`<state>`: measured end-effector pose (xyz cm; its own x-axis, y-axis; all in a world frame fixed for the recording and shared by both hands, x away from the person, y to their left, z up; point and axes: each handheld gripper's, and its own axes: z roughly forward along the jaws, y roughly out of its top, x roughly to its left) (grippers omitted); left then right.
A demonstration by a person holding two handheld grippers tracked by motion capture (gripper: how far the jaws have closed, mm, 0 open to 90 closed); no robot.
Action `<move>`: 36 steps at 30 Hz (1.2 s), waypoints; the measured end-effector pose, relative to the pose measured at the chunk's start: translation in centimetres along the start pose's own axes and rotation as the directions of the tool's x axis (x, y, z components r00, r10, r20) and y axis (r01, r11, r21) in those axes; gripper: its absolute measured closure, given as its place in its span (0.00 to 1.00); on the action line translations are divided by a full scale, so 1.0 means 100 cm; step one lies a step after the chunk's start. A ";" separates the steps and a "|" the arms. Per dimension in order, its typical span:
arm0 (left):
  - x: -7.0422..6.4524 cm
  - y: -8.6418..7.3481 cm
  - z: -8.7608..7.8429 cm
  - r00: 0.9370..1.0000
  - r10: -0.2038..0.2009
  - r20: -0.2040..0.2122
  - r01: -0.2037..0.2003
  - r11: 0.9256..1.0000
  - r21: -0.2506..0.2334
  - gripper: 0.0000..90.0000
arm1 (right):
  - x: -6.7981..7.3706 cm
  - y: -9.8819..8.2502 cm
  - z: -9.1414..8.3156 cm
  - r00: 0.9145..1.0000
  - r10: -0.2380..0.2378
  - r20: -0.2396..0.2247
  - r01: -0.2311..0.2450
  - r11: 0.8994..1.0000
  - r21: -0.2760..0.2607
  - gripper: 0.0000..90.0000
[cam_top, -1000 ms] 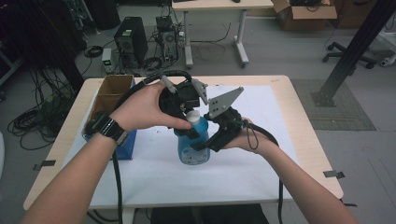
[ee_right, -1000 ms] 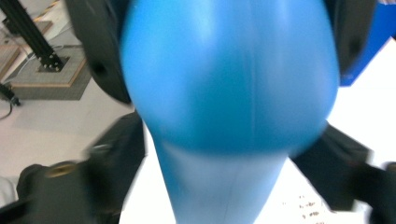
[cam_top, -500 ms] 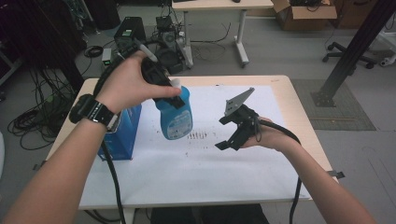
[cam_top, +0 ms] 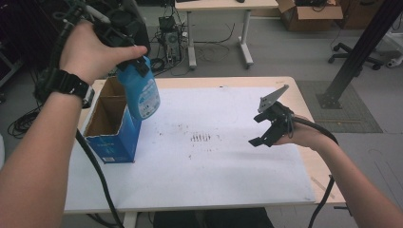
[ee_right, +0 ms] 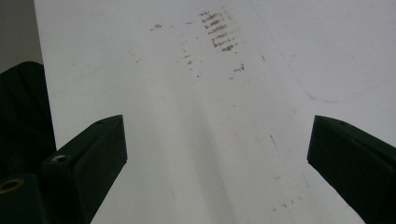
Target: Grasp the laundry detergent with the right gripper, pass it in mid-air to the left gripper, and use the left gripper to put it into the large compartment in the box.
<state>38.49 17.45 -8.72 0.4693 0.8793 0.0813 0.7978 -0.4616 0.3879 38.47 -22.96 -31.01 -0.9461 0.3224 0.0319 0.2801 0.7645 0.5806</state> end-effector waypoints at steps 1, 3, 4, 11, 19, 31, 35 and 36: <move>0.006 -0.001 -0.002 0.999 -0.039 -0.015 0.039 0.999 0.007 0.42 | -0.001 -0.002 -0.003 1.000 0.007 0.006 -0.007 1.000 0.000 0.05; 0.020 -0.004 -0.007 0.993 -0.113 -0.044 0.114 0.993 0.016 0.42 | -0.002 -0.006 -0.008 1.000 0.010 0.016 -0.010 1.000 -0.001 0.05; 0.024 -0.005 -0.008 0.989 -0.137 -0.051 0.138 0.990 0.015 0.42 | -0.003 -0.010 -0.012 1.000 0.016 0.021 -0.016 1.000 -0.005 0.05; 0.058 -0.018 -0.011 0.952 -0.288 -0.102 0.291 0.956 0.022 0.42 | -0.008 -0.019 -0.022 0.999 0.035 0.037 -0.035 0.999 -0.015 0.06; 0.077 -0.030 -0.003 0.928 -0.355 -0.116 0.359 0.933 0.010 0.42 | -0.010 -0.027 -0.031 0.998 0.054 0.036 -0.053 0.998 -0.013 0.06; 0.091 -0.048 0.035 0.917 -0.380 -0.124 0.390 0.918 0.069 0.42 | -0.013 -0.032 -0.035 0.997 0.069 0.038 -0.068 0.997 -0.018 0.06; 0.093 -0.052 0.051 0.915 -0.387 -0.112 0.396 0.915 0.080 0.42 | -0.012 -0.032 -0.033 0.997 0.067 0.032 -0.066 0.998 -0.020 0.06; 0.092 -0.053 0.056 0.915 -0.388 -0.112 0.398 0.913 0.088 0.42 | -0.012 -0.032 -0.032 0.997 0.067 0.030 -0.066 0.998 -0.018 0.06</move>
<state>40.75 27.36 -15.18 0.0779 0.9966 0.0267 0.9485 -0.0823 0.3059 38.17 -27.57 -30.27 -0.9199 0.3894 0.0461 0.3391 0.7312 0.5919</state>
